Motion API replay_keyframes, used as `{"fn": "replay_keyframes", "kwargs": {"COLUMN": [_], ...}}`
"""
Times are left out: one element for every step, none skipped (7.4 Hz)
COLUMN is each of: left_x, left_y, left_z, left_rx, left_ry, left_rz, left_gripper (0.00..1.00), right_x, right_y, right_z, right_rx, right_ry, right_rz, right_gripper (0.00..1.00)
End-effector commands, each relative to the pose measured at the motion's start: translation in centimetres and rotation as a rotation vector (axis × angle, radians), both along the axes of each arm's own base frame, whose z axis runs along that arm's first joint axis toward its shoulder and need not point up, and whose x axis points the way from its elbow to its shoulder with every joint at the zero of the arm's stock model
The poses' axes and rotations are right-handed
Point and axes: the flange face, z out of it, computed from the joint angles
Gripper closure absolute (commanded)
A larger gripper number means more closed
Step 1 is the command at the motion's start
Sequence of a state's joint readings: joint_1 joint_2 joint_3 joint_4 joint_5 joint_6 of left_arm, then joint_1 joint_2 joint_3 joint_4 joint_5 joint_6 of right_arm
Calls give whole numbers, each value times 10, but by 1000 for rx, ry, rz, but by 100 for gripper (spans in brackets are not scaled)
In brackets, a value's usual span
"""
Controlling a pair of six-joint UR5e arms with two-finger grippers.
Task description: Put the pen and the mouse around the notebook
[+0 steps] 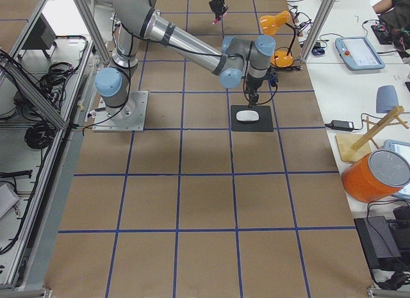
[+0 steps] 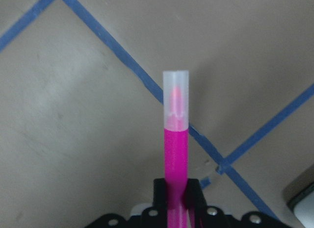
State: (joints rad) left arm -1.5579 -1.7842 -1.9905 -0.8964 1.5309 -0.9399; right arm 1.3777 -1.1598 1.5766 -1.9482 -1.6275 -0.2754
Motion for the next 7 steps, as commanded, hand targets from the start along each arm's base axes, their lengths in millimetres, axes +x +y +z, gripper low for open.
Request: {"fn": "replay_keyframes", "kwargs": {"left_x": [-108, -150, -175, -202, -222, -228, -236], "left_y": [14, 30, 43, 59, 72, 70, 68], "left_z": [9, -4, -17, -27, -43, -59, -69], "left_rx": [-11, 14, 39, 71, 105, 105, 86], "left_ry": [26, 25, 20, 35, 25, 27, 43], "left_rz": [199, 279, 336, 425, 460, 486, 488], "left_gripper": [100, 100, 100, 100, 100, 100, 100], "right_x": [55, 87, 111, 123, 133, 134, 132], "right_y": [30, 44, 58, 79, 95, 108, 106], "right_z": [43, 63, 83, 120, 152, 180, 208], "right_rx": [43, 34, 16, 29, 46, 7, -105], "right_ry": [-7, 4, 8, 4, -29, -40, -26], "right_rz": [33, -44, -34, -19, -12, -15, -19], "right_gripper": [0, 0, 0, 0, 0, 0, 0]}}
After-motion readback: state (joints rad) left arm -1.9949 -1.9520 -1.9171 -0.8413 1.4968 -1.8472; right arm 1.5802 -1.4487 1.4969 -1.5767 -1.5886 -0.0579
